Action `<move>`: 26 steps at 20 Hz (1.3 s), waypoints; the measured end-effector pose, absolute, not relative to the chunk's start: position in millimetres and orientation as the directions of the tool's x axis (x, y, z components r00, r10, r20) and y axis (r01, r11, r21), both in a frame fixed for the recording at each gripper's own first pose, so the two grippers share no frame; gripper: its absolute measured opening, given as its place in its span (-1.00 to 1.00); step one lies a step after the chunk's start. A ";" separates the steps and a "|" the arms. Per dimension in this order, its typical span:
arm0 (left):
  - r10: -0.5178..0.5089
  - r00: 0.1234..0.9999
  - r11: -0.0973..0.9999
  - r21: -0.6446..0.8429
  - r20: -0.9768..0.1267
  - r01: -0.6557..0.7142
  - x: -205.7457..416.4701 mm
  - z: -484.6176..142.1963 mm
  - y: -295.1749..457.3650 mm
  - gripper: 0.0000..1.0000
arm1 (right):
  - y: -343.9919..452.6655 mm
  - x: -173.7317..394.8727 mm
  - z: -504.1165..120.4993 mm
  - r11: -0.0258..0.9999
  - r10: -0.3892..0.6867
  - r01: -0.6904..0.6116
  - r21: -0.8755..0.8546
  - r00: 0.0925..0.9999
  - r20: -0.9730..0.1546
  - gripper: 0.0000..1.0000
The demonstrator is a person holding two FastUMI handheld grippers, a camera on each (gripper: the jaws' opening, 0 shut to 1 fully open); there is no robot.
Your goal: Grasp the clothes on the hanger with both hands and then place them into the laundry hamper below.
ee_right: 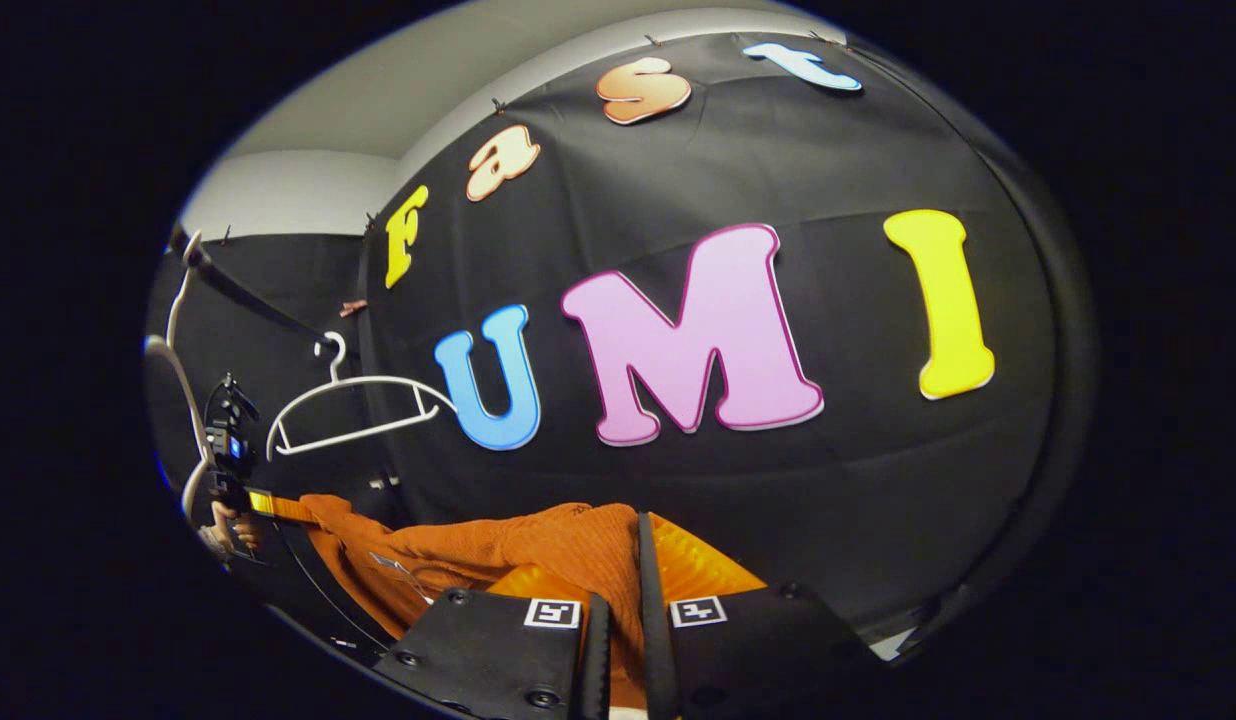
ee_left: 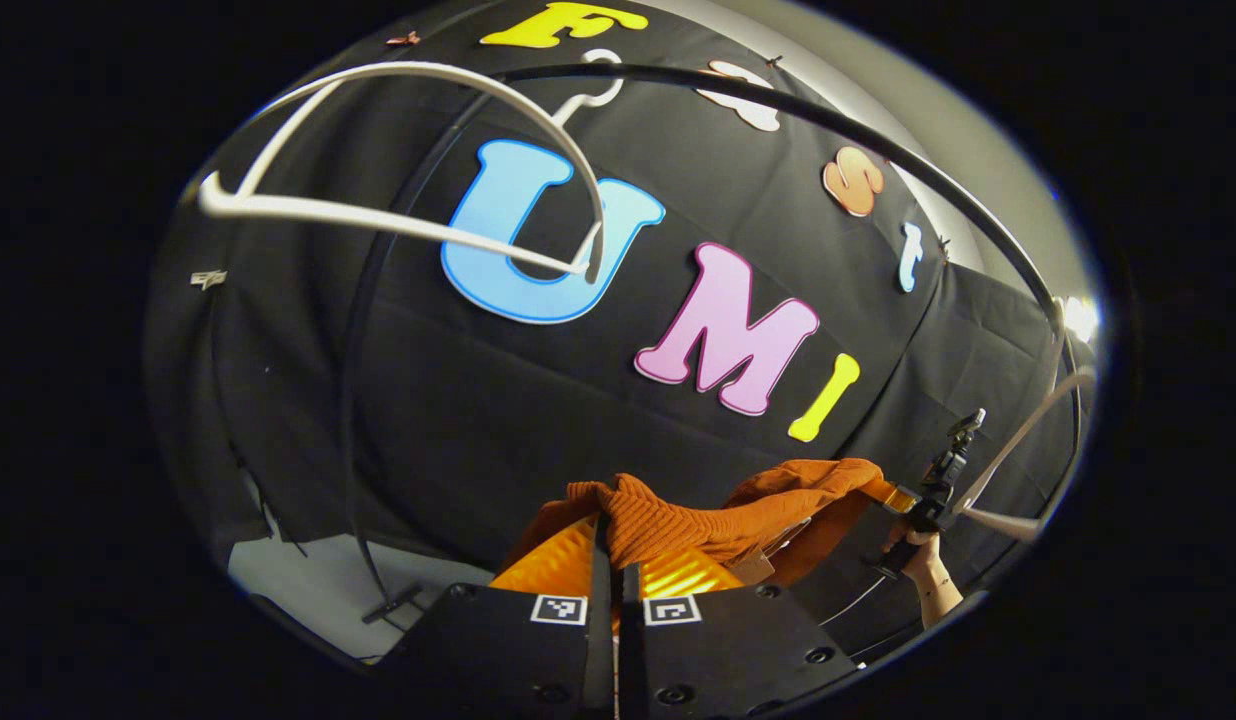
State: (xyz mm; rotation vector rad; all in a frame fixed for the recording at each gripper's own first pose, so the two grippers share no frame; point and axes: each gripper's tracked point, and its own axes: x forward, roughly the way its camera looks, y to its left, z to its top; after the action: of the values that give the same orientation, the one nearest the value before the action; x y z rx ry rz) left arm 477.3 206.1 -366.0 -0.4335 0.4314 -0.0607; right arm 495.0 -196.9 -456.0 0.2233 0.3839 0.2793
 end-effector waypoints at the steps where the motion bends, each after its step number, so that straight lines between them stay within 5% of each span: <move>1: -0.133 0.906 0.900 -0.431 -0.401 -0.059 467.8 -372.7 202.9 -0.87 | -193.7 480.3 -467.1 0.939 0.306 -0.219 0.264 0.882 -0.358 -0.64; 14: 0.051 0.839 0.816 -0.461 -0.542 -0.348 362.8 -456.1 145.4 -0.84 | -112.4 329.2 -540.1 0.882 0.411 -0.170 0.439 0.731 -0.544 -0.66; 17: 0.052 0.805 0.794 -0.464 -0.591 -0.393 350.7 -482.5 123.1 -0.95 | -93.8 309.8 -552.4 0.868 0.442 -0.169 0.467 0.694 -0.568 -0.68; 18: 0.051 0.798 0.789 -0.466 -0.600 -0.400 348.3 -490.1 117.5 -0.83 | -87.7 304.0 -557.4 0.866 0.450 -0.171 0.470 0.678 -0.581 -0.68; 26: 0.034 0.770 0.794 -0.450 -0.638 -0.408 365.3 -525.0 82.9 -0.84 | -47.0 280.5 -590.4 0.869 0.443 -0.107 0.483 0.604 -0.663 -0.69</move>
State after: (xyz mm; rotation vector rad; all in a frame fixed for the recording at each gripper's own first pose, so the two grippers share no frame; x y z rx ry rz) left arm 365.3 82.9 -525.0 -0.6140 0.6556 0.2572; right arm 280.5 -47.0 -590.4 0.4214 0.8699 0.3292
